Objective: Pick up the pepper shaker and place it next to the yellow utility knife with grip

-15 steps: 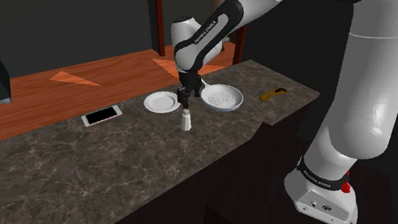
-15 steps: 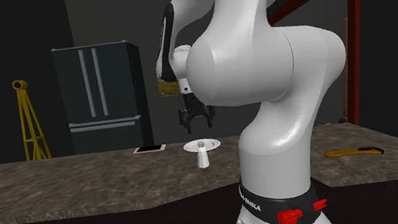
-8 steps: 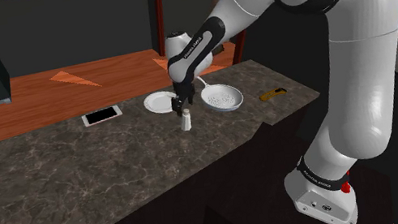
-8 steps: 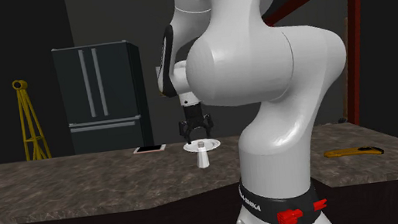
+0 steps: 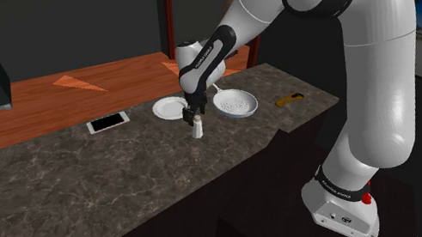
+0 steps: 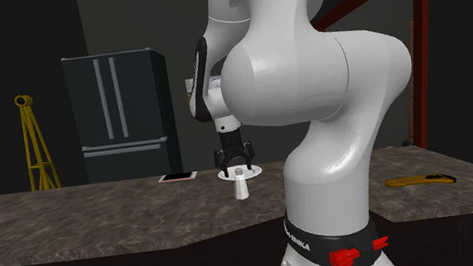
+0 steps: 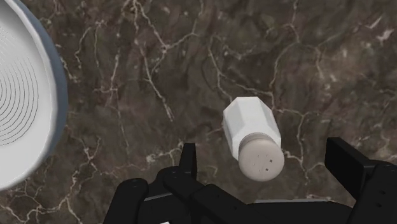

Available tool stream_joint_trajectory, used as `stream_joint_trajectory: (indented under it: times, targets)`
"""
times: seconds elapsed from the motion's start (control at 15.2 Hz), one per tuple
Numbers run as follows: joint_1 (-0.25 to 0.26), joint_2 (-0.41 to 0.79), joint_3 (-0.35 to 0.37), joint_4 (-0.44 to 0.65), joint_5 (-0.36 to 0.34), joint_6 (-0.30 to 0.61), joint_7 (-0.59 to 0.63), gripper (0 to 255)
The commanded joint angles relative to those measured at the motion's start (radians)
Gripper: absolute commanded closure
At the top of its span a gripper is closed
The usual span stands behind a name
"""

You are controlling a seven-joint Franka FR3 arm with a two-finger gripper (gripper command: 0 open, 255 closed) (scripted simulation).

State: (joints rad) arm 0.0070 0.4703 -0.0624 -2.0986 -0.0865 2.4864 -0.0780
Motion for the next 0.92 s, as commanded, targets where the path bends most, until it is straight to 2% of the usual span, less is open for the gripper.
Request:
stream_joint_trajectory:
  times: [0.0, 0.13, 0.2, 0.86]
  targets:
    - [0.0, 0.001, 0.0, 0.0, 0.0, 0.001, 0.0, 0]
    - [0.0, 0.0, 0.0, 0.0, 0.0, 0.001, 0.0, 0]
    - [0.0, 0.0, 0.0, 0.0, 0.0, 0.001, 0.0, 255]
    - [0.0, -0.011, 0.0, -0.002, 0.0, -0.009, -0.001, 255]
